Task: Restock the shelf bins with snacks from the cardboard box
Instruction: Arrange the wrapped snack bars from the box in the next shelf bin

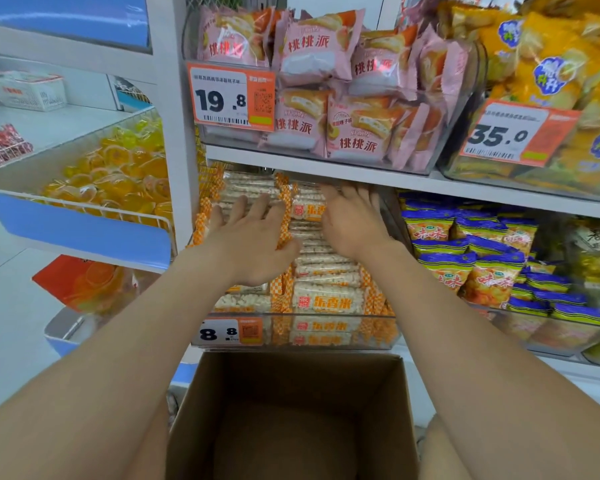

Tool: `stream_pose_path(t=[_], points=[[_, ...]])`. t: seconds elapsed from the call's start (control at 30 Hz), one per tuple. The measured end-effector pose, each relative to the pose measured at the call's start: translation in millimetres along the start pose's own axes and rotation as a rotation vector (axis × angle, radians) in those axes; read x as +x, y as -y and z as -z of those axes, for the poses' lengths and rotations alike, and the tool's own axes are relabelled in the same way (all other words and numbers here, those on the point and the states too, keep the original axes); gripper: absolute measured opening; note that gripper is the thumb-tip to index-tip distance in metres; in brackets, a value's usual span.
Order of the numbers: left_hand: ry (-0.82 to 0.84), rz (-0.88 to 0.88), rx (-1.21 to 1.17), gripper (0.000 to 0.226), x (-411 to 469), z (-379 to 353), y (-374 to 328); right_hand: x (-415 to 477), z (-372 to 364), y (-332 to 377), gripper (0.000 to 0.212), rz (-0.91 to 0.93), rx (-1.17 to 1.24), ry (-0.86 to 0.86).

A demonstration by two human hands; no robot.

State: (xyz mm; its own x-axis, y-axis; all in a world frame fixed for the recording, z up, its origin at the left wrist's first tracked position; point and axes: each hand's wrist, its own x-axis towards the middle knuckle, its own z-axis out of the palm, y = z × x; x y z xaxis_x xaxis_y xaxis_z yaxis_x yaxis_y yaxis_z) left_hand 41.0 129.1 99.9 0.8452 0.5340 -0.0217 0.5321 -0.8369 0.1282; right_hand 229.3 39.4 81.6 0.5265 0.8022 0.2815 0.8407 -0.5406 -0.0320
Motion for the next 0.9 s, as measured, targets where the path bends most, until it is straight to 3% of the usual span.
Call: stream_pose_path(t=[0.13, 0.27, 0.37, 0.43, 0.5, 0.57, 0.77, 0.9], points=[[-0.087, -0.02, -0.045, 0.075, -9.0, 2.8, 1.1, -23.9, 2.9, 8.0, 0.055, -0.094, 0.006, -0.149], [-0.274, -0.074, -0.103, 0.061, -30.3, 6.0, -0.5, -63.9, 19.8, 12.5, 0.066, -0.214, 0.039, -0.057], [-0.443, -0.217, -0.163, 0.043, -57.9, 4.2, -7.3, -107.4, 47.9, 19.2, 0.047, -0.124, 0.153, -0.068], [-0.466, -0.311, -0.216, 0.028, -80.8, -1.2, -15.2, -139.1, 62.6, 26.8, 0.035, -0.016, 0.248, -0.145], [-0.41, -0.355, -0.258, 0.014, -104.3, -8.8, -24.7, -167.1, 75.2, 35.0, 0.024, 0.046, 0.35, -0.141], [-0.344, -0.394, -0.257, 0.01, -123.5, -22.2, -31.6, -191.7, 80.0, 39.1, 0.021, 0.091, 0.417, -0.024], [0.257, -0.438, -0.007, 0.012, -146.9, -117.2, -51.3, -260.0, 21.1, 26.7, 0.019, 0.174, 0.113, 0.756], [0.489, -0.384, 0.001, 0.026, -144.2, -208.1, -65.8, -293.1, -33.9, 21.3, 0.024, 0.187, -0.011, 0.94]])
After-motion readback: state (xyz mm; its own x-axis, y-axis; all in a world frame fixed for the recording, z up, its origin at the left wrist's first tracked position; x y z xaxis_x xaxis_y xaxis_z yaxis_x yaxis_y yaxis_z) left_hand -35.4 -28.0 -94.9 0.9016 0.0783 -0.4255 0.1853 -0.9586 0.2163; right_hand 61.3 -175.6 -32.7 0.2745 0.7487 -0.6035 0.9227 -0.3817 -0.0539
